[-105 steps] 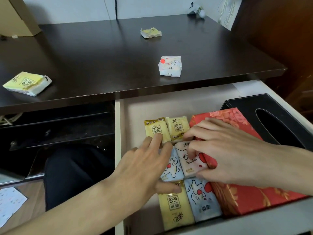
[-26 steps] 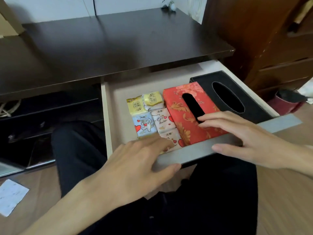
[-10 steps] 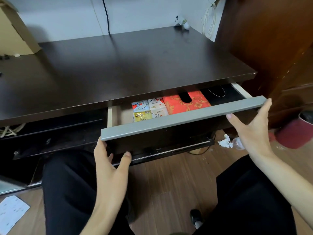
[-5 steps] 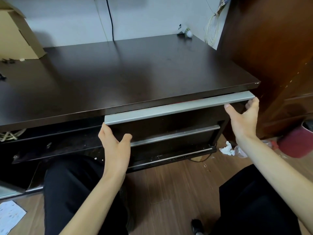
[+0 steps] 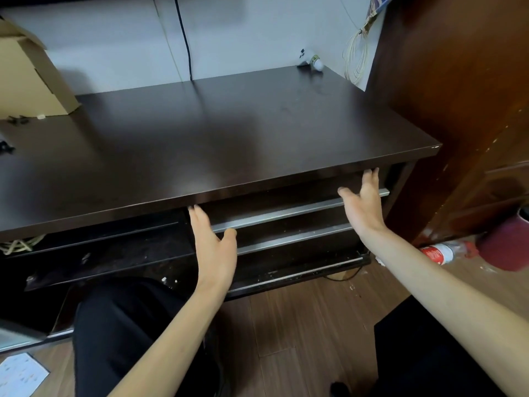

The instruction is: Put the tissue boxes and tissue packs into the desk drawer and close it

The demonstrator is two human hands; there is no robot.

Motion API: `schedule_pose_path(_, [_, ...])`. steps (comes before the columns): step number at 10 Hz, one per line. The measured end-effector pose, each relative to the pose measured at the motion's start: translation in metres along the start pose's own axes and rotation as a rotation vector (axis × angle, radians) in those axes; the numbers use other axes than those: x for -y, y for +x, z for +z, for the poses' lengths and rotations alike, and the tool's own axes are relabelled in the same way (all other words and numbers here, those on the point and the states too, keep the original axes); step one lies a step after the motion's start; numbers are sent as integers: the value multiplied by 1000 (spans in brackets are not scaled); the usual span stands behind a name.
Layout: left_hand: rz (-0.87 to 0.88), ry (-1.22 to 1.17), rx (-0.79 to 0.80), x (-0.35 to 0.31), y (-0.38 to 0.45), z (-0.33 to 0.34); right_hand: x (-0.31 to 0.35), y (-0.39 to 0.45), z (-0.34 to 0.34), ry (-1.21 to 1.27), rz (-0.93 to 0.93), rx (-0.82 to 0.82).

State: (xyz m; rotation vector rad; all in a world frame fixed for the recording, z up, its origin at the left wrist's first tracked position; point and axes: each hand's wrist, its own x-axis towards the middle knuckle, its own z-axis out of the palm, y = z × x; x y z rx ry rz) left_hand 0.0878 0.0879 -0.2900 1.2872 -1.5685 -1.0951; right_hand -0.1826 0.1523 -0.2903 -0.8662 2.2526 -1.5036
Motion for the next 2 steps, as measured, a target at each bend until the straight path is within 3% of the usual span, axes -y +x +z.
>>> schedule_pose_path(2, [39,37,89,5,-1,-24,-2,-8,-28,63,35,122])
